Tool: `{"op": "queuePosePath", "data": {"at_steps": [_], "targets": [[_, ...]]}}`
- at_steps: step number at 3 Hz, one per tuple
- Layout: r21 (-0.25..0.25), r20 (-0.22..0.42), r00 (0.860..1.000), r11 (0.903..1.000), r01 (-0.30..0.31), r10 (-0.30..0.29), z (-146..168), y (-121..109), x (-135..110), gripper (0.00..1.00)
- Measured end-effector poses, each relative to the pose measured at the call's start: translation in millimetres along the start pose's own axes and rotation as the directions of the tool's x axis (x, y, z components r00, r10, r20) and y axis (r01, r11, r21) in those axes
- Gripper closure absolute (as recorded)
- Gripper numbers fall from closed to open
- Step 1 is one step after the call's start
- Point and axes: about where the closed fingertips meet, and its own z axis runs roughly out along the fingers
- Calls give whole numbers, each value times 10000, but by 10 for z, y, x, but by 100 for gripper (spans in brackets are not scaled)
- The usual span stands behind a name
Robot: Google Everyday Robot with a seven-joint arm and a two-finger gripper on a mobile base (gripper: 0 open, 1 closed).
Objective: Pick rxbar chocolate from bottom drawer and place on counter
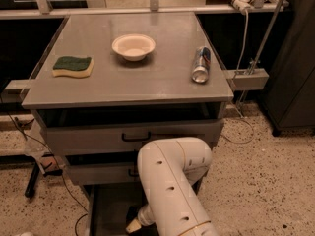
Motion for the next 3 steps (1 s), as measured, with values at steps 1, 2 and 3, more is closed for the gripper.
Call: {"op": "queuePosePath", "data": {"at_steps": [1,2,3], "targets": [[0,0,10000,10000,0,0,0,0,0,42],[-1,0,10000,10000,0,0,0,0,0,66],[-1,0,10000,10000,0,0,0,1,0,89]]}}
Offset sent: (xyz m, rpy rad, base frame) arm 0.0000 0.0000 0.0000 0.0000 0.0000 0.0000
